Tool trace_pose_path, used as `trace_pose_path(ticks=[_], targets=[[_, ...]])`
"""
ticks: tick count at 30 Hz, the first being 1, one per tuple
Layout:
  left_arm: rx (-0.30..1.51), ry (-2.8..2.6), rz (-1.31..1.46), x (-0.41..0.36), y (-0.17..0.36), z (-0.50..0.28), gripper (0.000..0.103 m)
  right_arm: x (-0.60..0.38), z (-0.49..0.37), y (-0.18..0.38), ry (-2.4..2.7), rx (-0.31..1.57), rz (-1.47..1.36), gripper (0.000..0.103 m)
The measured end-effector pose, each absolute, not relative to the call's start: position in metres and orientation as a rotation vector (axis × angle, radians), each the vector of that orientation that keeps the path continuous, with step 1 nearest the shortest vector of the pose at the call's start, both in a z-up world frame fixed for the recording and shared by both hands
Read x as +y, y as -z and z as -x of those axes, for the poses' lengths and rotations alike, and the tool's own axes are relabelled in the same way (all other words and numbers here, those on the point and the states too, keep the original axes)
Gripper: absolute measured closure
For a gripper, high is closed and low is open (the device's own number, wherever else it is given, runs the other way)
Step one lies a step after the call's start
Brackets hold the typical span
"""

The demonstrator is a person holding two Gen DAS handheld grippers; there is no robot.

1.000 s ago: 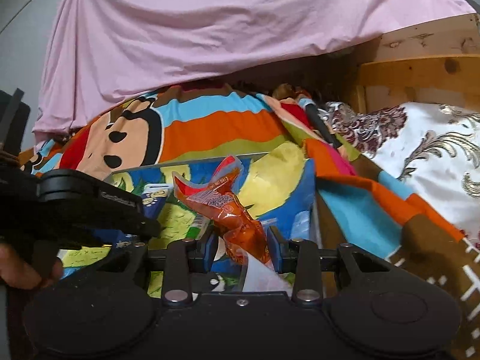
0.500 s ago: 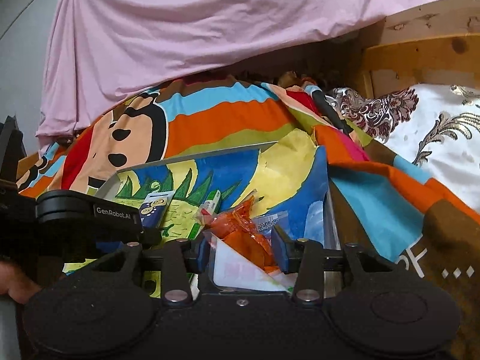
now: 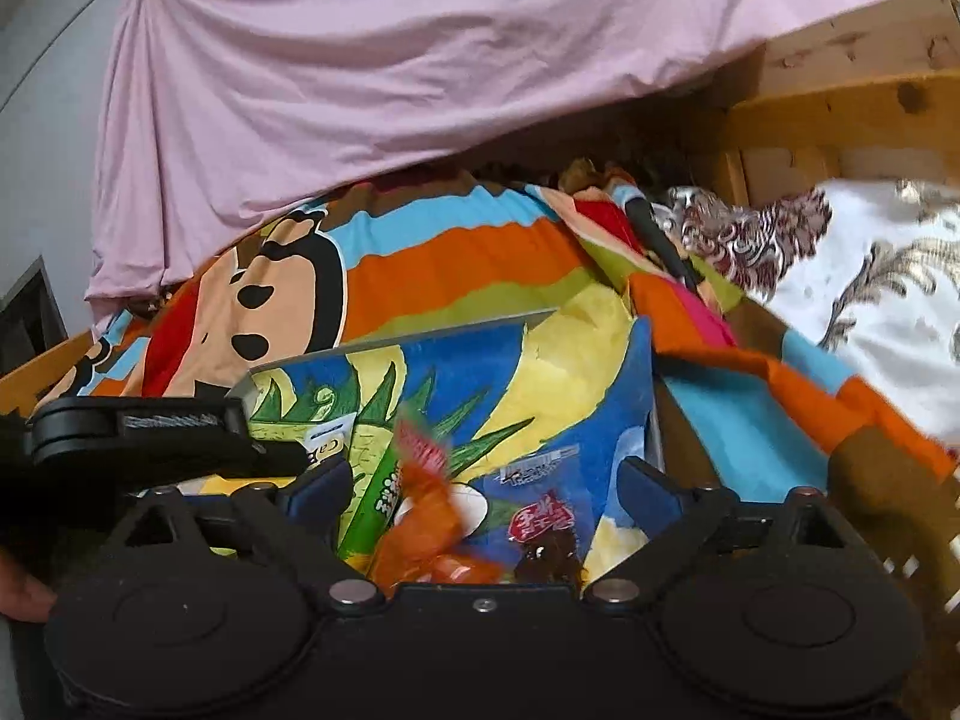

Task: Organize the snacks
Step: 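Lower the blue packet into the tray with the left tool while the right tool drops the orange bag, then withdraw both tools from the tray back over the snack pile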

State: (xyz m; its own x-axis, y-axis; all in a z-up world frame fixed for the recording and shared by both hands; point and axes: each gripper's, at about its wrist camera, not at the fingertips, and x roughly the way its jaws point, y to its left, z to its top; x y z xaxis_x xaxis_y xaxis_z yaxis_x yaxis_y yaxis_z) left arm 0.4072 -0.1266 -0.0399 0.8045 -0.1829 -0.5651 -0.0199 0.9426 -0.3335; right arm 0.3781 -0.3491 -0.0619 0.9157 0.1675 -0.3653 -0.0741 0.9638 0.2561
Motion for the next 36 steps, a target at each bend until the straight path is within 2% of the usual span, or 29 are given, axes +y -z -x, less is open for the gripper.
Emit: trace_pose_path(ticks=[4, 12, 22, 29, 36], targets=[[0.595, 0.089, 0.325, -0.118, 0.026, -0.391, 0.018, -0.354, -0.367, 0.047, -0.102, 0.371, -0.253, 0.002], [0.534, 0.056, 0.371, -0.091, -0.01, -0.35, 0.004, -0.359, -0.323, -0.003, -0.078, 0.277, -0.25, 0.001], [0.451, 0.079, 0.363, -0.072, -0.055, -0.275, 0.001, -0.348, -0.243, -0.044, -0.069, 0.189, -0.211, 0.001], [0.393, 0.073, 0.315, -0.064, -0.066, -0.217, 0.001, -0.345, -0.191, -0.046, -0.053, 0.196, -0.238, 0.001], [0.378, 0.112, 0.207, -0.067, -0.067, -0.173, 0.001, -0.332, -0.13, -0.029, -0.021, 0.117, -0.207, 0.001]])
